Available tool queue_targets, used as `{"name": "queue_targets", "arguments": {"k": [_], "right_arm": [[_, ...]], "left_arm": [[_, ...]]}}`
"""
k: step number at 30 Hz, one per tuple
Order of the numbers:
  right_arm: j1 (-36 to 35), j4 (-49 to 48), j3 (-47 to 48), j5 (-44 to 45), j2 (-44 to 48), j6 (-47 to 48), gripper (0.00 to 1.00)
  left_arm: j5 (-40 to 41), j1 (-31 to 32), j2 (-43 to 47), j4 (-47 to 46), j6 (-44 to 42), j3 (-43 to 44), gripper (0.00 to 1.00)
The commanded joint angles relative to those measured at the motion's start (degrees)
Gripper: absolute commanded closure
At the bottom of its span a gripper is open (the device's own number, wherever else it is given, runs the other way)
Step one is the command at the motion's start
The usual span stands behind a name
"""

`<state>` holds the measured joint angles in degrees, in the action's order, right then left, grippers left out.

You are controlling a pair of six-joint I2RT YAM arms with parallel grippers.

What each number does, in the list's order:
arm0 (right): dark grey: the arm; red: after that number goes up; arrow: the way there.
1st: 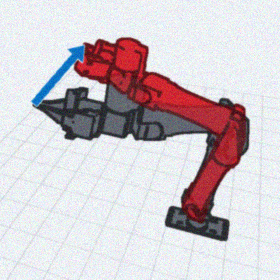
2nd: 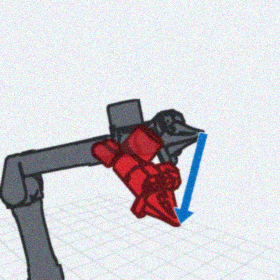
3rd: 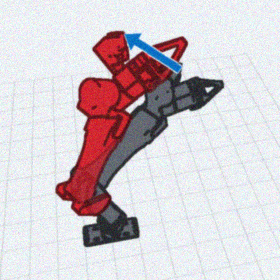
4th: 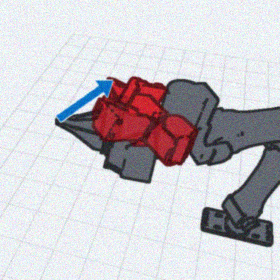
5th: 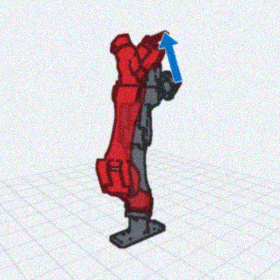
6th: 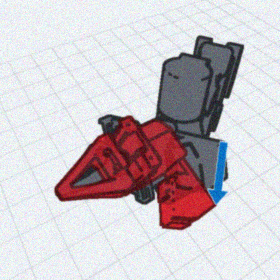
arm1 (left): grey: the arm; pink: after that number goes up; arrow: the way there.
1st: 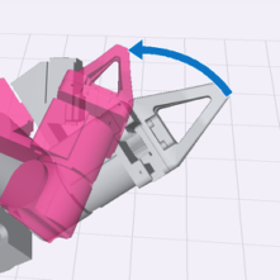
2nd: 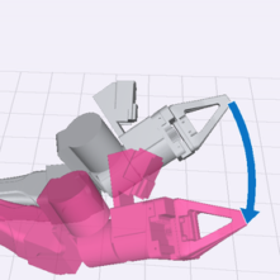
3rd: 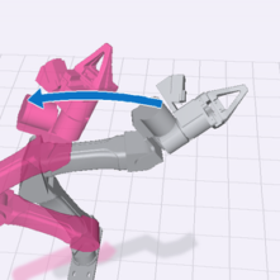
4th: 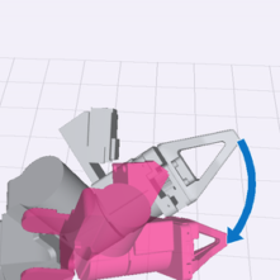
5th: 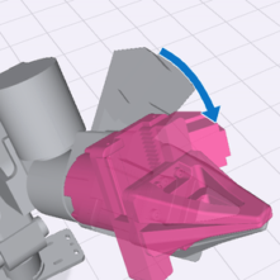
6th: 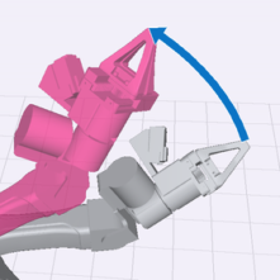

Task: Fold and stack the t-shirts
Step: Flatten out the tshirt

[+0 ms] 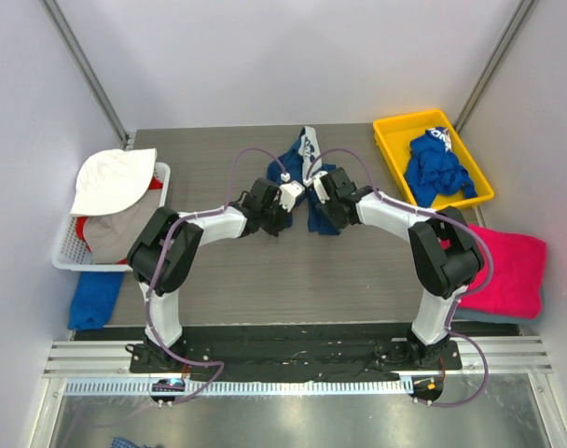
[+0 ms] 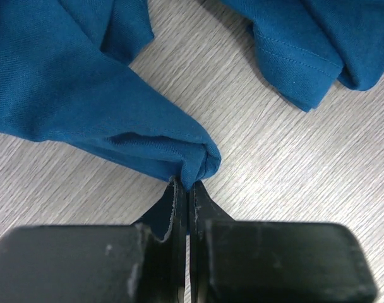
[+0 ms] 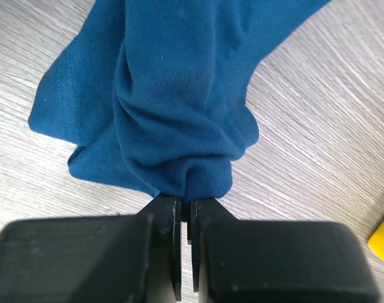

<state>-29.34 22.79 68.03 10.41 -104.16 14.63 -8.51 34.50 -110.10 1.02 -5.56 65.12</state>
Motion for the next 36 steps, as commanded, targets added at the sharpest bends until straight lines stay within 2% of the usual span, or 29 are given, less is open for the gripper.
{"name": "queue_targets", "arguments": {"k": [1,7,12,17,26,30,36], "right_arm": [[0.16,-0.38,-0.35,3.02,6.41,-0.48,0.99],[1.57,1.38,4.03,10.58,15.11,2.24,0.99],[2.54,3.13,12.64,16.04,18.64,5.31,0.99],[2.71,4.02,19.59,19.64,20.22,8.56,0.99],[4.55,3.93,26.89,24.12,19.52,11.38,0.99],[4.47,7.00,25.75,22.90,19.69,9.81,0.99],[4.47,10.69,17.76,18.68,21.81,6.47,0.99]], "left_arm": [[3.67,0.22,6.10,3.55,-1.56,-1.48,1.00],[14.83,-2.24,22.62,5.40,-3.05,-2.20,1.00],[18.18,-5.93,30.64,6.71,-4.81,4.03,1.00],[22.39,-7.52,30.83,10.49,-7.00,13.52,1.00],[27.67,-10.24,30.12,11.11,-6.83,21.44,1.00],[27.24,-10.42,30.39,11.11,-6.74,20.93,1.00],[27.49,-10.51,30.91,9.10,-8.59,15.31,1.00]]}}
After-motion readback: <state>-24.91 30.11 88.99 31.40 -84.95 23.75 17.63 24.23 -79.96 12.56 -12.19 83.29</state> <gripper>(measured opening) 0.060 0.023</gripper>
